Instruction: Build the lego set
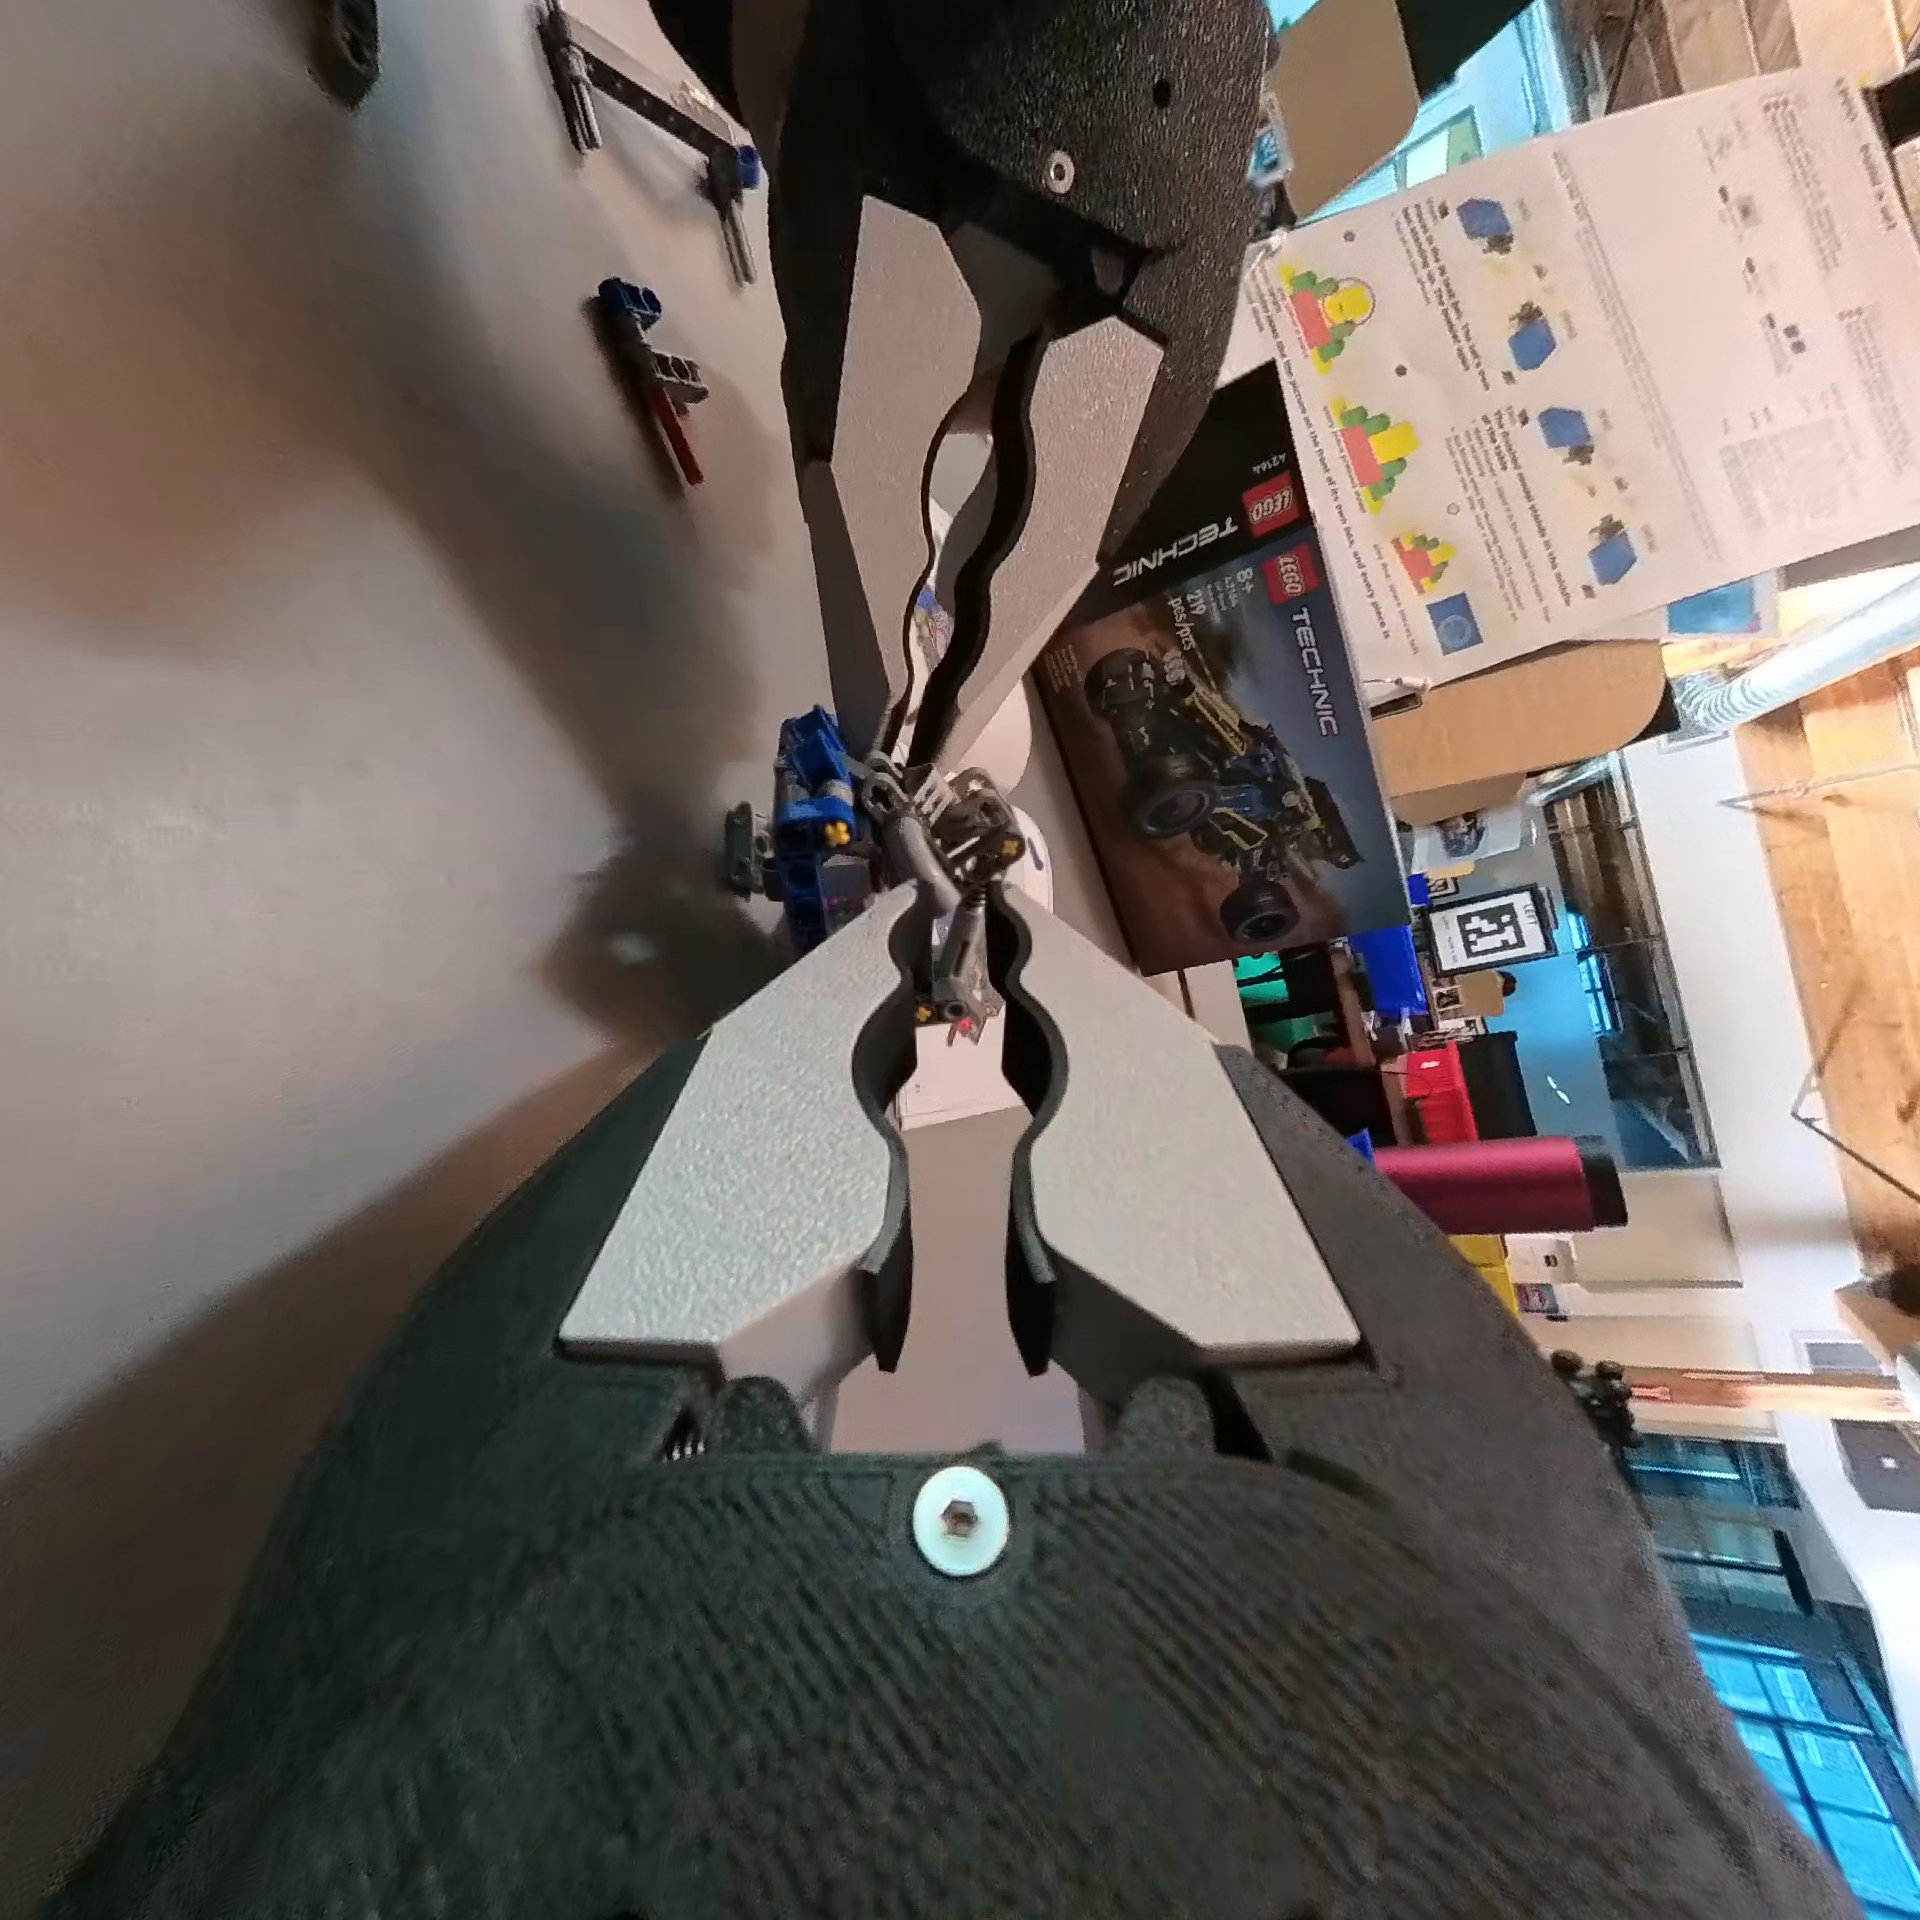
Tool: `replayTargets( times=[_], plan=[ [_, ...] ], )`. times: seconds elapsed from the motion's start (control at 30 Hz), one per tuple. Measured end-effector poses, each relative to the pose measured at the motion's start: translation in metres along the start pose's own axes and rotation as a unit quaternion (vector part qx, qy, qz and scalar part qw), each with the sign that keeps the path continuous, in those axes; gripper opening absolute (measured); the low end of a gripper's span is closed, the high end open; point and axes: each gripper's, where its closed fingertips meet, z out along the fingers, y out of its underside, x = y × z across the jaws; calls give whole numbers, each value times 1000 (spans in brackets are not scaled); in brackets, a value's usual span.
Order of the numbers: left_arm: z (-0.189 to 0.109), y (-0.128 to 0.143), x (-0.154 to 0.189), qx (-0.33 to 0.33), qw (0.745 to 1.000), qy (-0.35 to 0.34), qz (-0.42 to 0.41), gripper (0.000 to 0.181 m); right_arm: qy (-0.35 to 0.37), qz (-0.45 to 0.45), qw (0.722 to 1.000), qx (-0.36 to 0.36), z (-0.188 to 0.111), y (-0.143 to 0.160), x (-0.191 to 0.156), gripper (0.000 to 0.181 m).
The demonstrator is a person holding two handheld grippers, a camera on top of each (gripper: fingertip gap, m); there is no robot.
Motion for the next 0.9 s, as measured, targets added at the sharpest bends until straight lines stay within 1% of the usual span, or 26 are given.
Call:
replayTargets(
  times=[0.1,0.23,0.47,0.63,0.9],
  plan=[
    [-1,-2,2,11,1000,9,-8,3,3,-24,1000,8,-2,-6,0,7],
    [-3,-4,3,29,999,22,-28,3,-3,-53,999,0,-1,-8,-4,8],
    [-4,-6,7,41,997,41,-41,3,-10,-70,997,-6,1,-11,-8,8],
    [-5,-4,7,20,999,39,-25,3,-5,-105,994,-17,2,-13,-10,7],
    [-5,3,7,-36,999,21,25,3,-11,-126,991,-31,9,-7,-20,5]
  ],
)
